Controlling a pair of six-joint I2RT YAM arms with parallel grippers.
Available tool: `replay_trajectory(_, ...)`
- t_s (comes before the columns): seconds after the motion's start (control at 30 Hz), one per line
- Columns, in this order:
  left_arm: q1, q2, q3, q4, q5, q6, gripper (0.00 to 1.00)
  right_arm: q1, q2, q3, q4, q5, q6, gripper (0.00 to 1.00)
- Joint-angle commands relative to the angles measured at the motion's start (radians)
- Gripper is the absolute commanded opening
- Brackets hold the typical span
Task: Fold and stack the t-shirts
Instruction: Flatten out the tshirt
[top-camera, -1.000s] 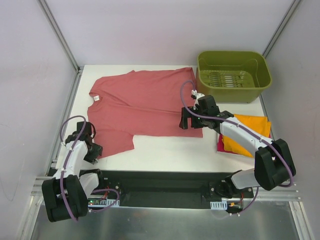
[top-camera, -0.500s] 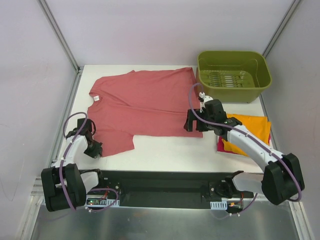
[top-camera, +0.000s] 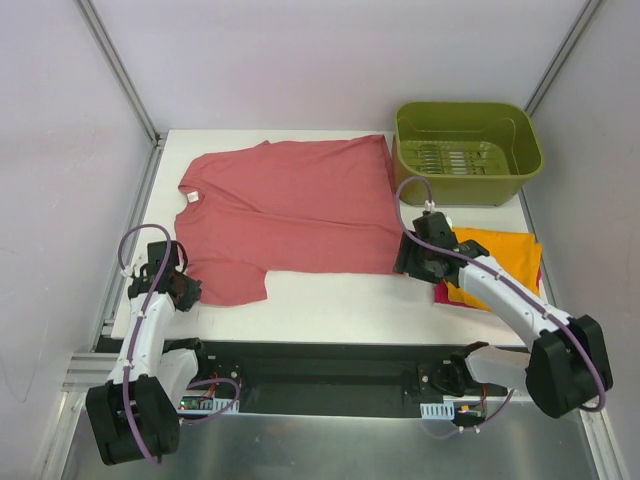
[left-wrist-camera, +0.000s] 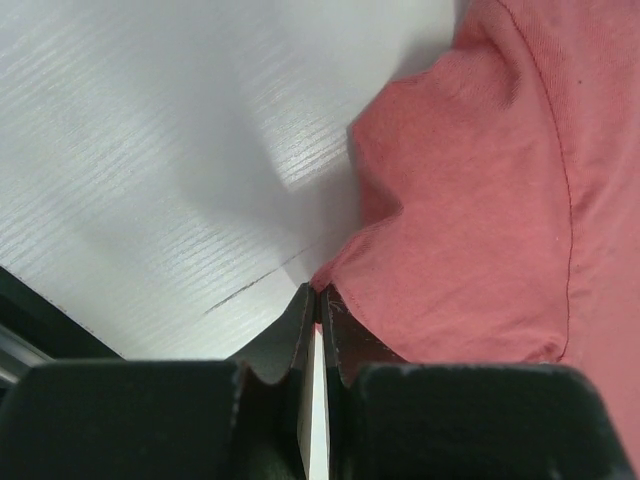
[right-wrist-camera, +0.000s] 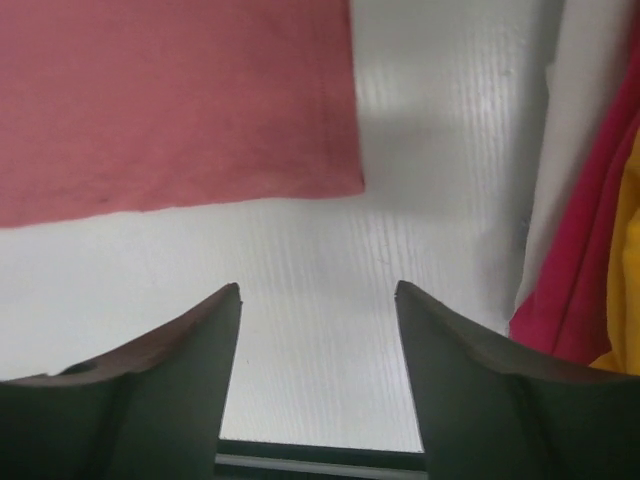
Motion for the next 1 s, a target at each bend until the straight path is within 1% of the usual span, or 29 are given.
replay_trajectory(0.0,0.003,0.003,0.011,0.006,-0.031,-0.004,0.0,0.006,0.111,0.053,-0.066,0.124,0.151,0.6)
replay_trajectory(0.07,0.003,0.014,0.019,0.006,-0.028,-0.001,0.0,0.01,0.148,0.067,-0.062,0.129,0.172,0.55)
replay_trajectory(0.2,0.003,0.027,0.013,0.014,-0.022,0.001,0.0,0.014,0.237,0.092,-0.027,0.155,0.204,0.54)
replay_trajectory(0.23,0.003,0.032,0.011,0.02,-0.019,0.001,0.0,0.014,0.249,0.095,-0.007,0.155,0.207,0.51)
replay_trajectory(0.3,0.003,0.035,0.01,0.026,-0.013,0.002,0.0,0.014,0.278,0.105,0.015,0.138,0.209,0.49)
replay_trajectory(0.33,0.003,0.04,0.008,0.031,-0.013,0.004,0.0,0.016,0.289,0.112,0.032,0.128,0.206,0.47)
replay_trajectory(0.43,0.003,0.046,0.008,0.035,-0.011,0.005,0.0,0.016,0.337,0.131,0.033,0.125,0.201,0.43)
replay_trajectory(0.63,0.003,0.046,0.007,0.041,-0.013,0.007,0.0,0.014,0.395,0.125,0.055,0.121,0.2,0.42)
replay_trajectory(0.7,0.003,0.049,0.007,0.043,-0.011,0.007,0.0,0.014,0.418,0.127,0.059,0.121,0.2,0.4)
replay_trajectory(0.8,0.003,0.05,0.008,0.043,-0.016,0.007,0.0,0.016,0.444,0.127,0.072,0.123,0.195,0.29)
replay_trajectory(0.83,0.005,0.05,0.008,0.045,-0.016,0.005,0.0,0.016,0.45,0.125,0.079,0.125,0.192,0.23)
replay_trajectory(0.97,0.005,0.05,0.023,0.048,-0.034,-0.002,0.0,0.016,0.467,0.141,0.101,0.128,0.146,0.11)
